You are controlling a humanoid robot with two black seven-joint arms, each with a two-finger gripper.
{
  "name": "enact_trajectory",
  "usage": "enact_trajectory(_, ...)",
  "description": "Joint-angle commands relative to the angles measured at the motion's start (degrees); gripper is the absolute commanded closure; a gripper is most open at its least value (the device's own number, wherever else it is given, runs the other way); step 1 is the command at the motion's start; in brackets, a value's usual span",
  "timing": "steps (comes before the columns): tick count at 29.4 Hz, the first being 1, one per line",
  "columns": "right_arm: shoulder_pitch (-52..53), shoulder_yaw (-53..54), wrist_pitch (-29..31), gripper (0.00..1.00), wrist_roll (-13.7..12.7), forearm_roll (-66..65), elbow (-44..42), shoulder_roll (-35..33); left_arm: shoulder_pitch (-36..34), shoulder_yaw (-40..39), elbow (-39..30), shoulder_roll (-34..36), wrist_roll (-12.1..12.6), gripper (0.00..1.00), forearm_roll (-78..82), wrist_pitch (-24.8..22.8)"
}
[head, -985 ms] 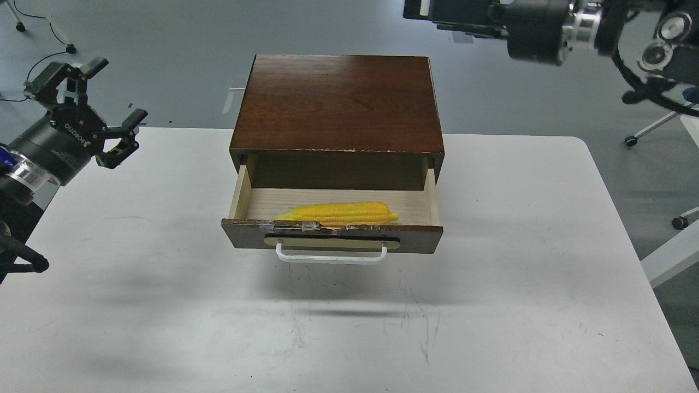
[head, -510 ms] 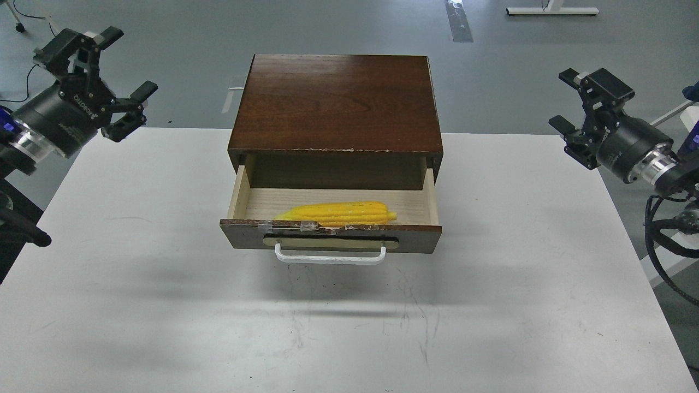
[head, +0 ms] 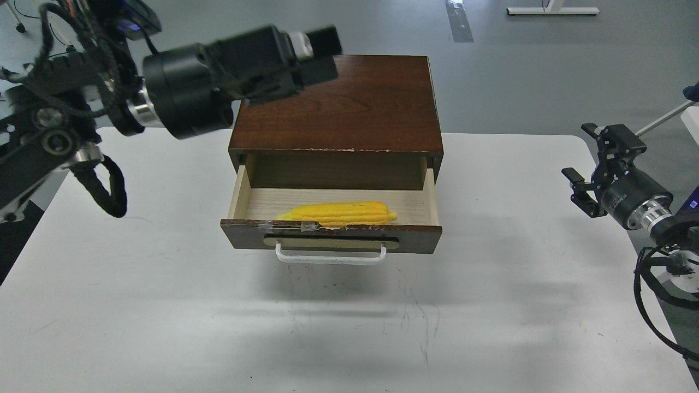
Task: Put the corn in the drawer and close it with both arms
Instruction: 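Bring the left gripper down in front of the drawer handle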
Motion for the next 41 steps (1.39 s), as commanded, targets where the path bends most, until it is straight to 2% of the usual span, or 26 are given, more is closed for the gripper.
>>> enact_trajectory(1, -0.43, 0.00, 0.04, 0.01, 0.00, -0.01, 0.01, 0.02, -0.01, 3.73, -0.46, -3.84, 0.00, 0.00, 6.47, 0.02)
enact_trajectory(8, -0.96, 0.00, 0.04, 0.01, 0.00, -0.01, 0.01, 0.02, 1.13, 16.91, -4.15, -2.18, 0.00, 0.05, 11.92, 0.02)
enact_trajectory(12, -1.40, 0.09, -0.05, 0.01, 0.00, -0.01, 0.01, 0.02, 3.07, 19.30, -4.07, -2.00, 0.00, 0.14, 13.33, 0.02)
enact_trajectory(14, -1.49, 0.00, -0.05, 0.01, 0.00, -0.01, 0.01, 0.02, 5.08, 19.83, -3.80, -1.91, 0.00, 0.30, 13.68, 0.02)
enact_trajectory(15, -1.49, 0.00, -0.05, 0.01, 0.00, -0.01, 0.01, 0.02, 6.92, 19.83, -3.63, -2.00, 0.00, 0.46, 13.68, 0.02)
enact_trajectory(16, -1.57, 0.00, -0.05, 0.01, 0.00, -0.01, 0.01, 0.02, 8.94, 19.48, -3.45, -1.91, 0.00, 0.55, 13.60, 0.02)
enact_trajectory(17, -1.57, 0.00, -0.05, 0.01, 0.00, -0.01, 0.01, 0.02, 9.83, 19.22, -3.37, -1.91, 0.00, 0.59, 13.60, 0.02)
enact_trajectory(19, -1.66, 0.00, -0.05, 0.01, 0.00, -0.01, 0.01, 0.02, 11.94, 18.95, -3.19, -1.56, 0.00, 0.74, 13.33, 0.02)
enact_trajectory(21, -1.66, 0.00, -0.05, 0.01, 0.00, -0.01, 0.01, 0.02, 14.83, 18.69, -1.88, 0.10, 0.00, 0.99, 12.46, 0.02)
enact_trajectory(27, -1.66, -0.09, -0.05, 0.01, 0.00, -0.01, 0.01, 0.02, 19.59, 18.34, 0.93, 5.64, 0.00, 1.00, 3.07, 0.02)
enact_trajectory(34, -2.01, -0.09, -0.05, 0.01, 0.00, -0.01, 0.01, 0.11, 20.56, 17.29, 5.68, 7.32, 0.00, 1.00, -8.02, 0.16)
enact_trajectory(41, -2.19, -0.09, -0.14, 0.01, 0.00, -0.09, 0.01, 0.11, 20.74, 16.93, 8.14, 7.41, 0.00, 1.00, -11.10, 1.83)
